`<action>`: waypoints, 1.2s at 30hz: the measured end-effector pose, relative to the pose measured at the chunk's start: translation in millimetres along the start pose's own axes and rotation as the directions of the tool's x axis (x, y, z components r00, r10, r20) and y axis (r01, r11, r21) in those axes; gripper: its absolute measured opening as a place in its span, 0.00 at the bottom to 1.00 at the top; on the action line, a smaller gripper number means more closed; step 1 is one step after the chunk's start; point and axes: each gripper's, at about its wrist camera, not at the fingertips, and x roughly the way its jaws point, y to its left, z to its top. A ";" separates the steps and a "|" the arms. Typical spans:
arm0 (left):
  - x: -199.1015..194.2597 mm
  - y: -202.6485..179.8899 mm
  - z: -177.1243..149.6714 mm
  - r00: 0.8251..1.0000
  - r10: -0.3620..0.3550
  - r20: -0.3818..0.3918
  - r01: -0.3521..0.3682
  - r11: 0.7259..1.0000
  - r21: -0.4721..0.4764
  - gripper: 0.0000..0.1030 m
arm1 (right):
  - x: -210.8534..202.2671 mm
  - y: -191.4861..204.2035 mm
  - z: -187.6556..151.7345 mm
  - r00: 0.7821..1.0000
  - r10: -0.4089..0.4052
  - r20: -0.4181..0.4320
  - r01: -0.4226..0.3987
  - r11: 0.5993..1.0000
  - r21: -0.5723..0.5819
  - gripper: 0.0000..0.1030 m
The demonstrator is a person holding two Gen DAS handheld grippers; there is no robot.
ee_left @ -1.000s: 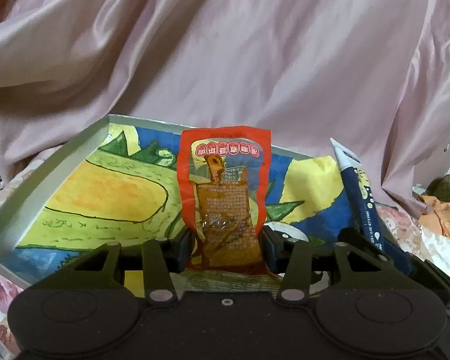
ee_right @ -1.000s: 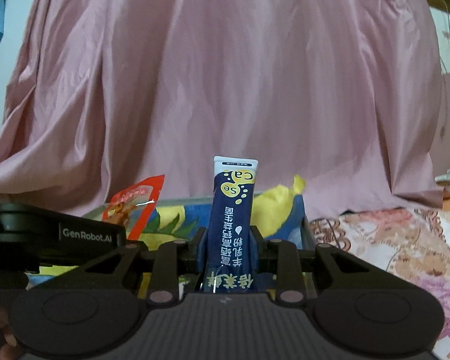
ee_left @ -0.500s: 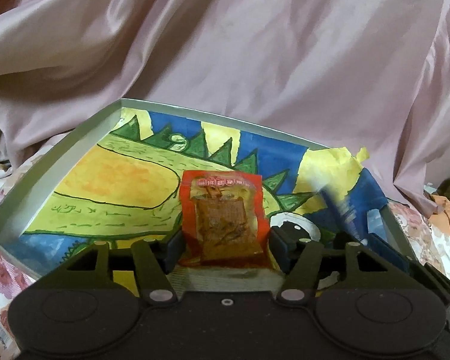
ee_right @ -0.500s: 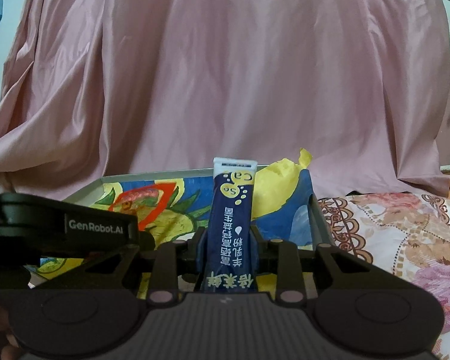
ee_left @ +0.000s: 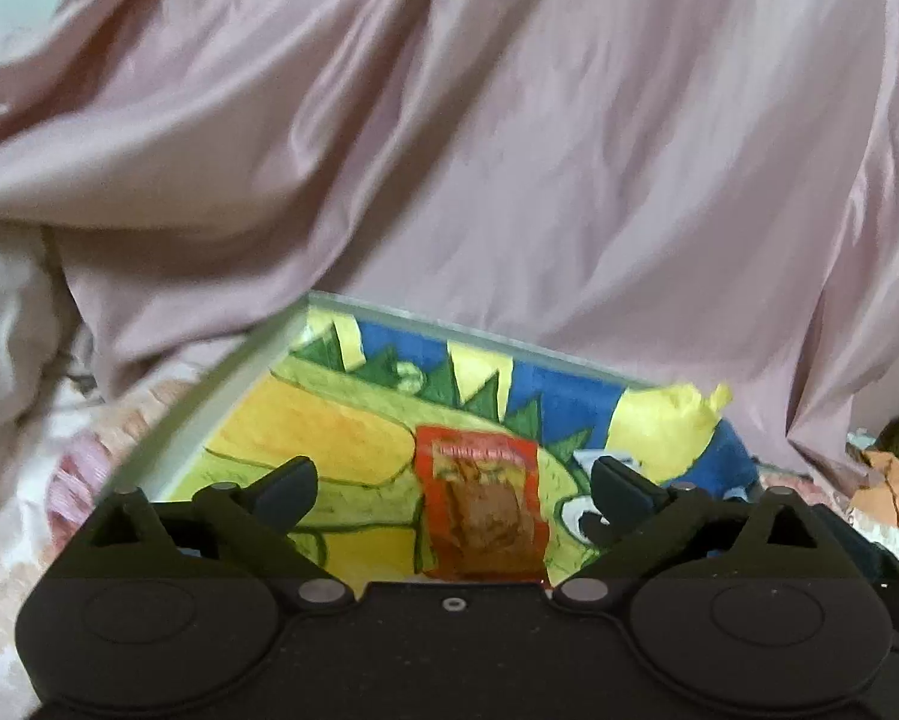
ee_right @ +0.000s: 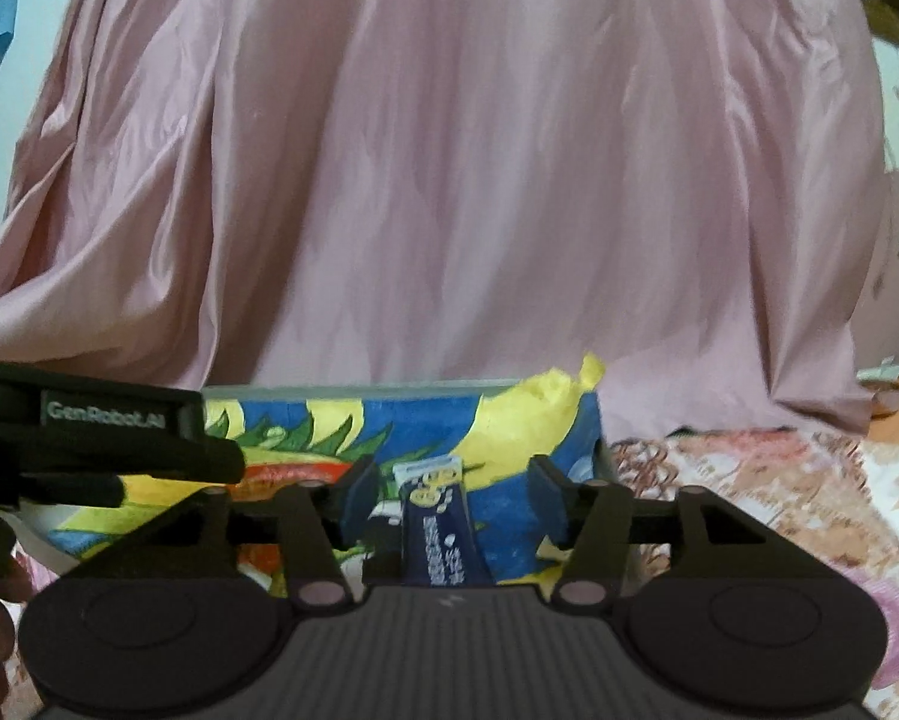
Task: Organize snacks
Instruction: 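Open left tool to drop the jerky pouch while right tool releases the blue stick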
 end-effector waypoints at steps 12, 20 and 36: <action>-64.4 3.3 -0.6 0.996 0.002 0.087 -0.005 1.000 0.026 0.99 | -56.2 21.9 22.5 0.995 -0.049 0.084 0.054 0.996 -0.069 0.95; -101.0 16.8 -14.2 0.997 -0.003 0.076 0.001 0.999 0.034 0.99 | -95.4 36.0 24.8 0.992 -0.062 0.111 0.073 0.993 -0.098 1.00; -179.2 37.9 -55.9 0.996 -0.048 0.081 0.039 0.994 0.106 0.99 | -188.1 45.8 2.1 0.983 -0.135 0.123 0.151 0.980 -0.126 1.00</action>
